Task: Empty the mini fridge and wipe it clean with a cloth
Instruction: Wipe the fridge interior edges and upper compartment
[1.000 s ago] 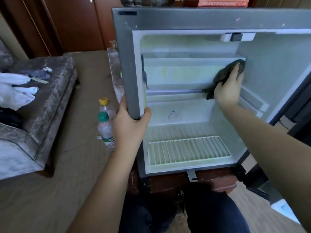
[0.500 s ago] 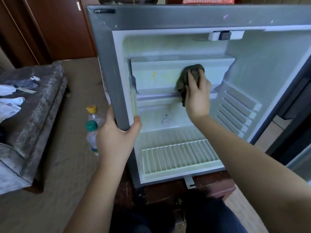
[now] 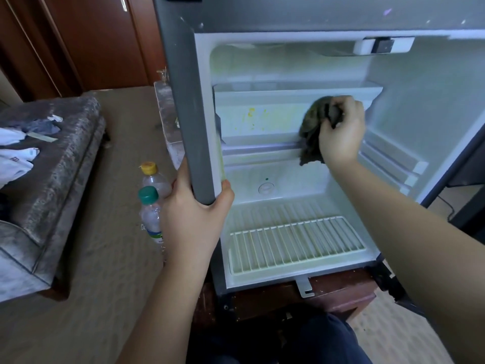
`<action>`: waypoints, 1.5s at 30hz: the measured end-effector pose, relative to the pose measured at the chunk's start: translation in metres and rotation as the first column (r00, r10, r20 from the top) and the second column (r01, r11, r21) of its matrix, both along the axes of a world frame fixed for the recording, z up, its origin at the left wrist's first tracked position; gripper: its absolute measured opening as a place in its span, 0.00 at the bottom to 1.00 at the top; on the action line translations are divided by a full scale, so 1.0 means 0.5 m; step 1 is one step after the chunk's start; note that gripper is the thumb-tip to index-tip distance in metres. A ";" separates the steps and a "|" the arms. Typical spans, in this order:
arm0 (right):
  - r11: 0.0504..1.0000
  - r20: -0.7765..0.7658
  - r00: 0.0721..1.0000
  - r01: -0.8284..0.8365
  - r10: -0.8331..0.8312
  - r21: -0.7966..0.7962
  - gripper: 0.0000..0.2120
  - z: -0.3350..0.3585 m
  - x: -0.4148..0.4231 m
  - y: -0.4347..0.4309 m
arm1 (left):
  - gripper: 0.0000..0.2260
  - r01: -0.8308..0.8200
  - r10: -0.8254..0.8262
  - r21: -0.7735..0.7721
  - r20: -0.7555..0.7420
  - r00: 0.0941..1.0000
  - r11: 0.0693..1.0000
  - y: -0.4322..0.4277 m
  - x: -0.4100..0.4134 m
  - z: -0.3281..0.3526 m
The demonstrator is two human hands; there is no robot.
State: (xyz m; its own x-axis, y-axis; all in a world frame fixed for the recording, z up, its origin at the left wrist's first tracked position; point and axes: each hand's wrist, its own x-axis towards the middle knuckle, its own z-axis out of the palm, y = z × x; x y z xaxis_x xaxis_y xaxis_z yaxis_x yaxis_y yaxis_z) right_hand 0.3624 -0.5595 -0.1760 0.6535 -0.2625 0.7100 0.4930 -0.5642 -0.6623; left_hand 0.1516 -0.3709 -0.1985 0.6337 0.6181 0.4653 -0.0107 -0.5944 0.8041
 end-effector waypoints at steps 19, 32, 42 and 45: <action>0.847 0.175 0.927 -0.210 0.331 -0.489 0.20 -0.011 -0.072 0.267 | 0.25 0.073 -0.075 0.045 0.050 0.996 0.996 0.006 0.003 -0.002; 0.931 0.013 0.991 -0.120 0.133 -0.343 0.14 -0.002 -0.042 0.070 | 0.25 -0.011 0.010 0.048 0.036 0.999 0.999 -0.001 0.002 -0.001; 0.785 -0.060 0.938 -0.320 0.342 -0.530 0.17 -0.005 -0.083 0.238 | 0.24 0.055 -0.056 0.030 0.013 0.998 0.998 0.016 0.002 -0.004; 0.816 -0.021 0.953 -0.269 0.301 -0.512 0.15 -0.012 -0.059 0.158 | 0.24 0.063 -0.063 0.029 0.025 0.998 0.998 0.018 0.003 -0.005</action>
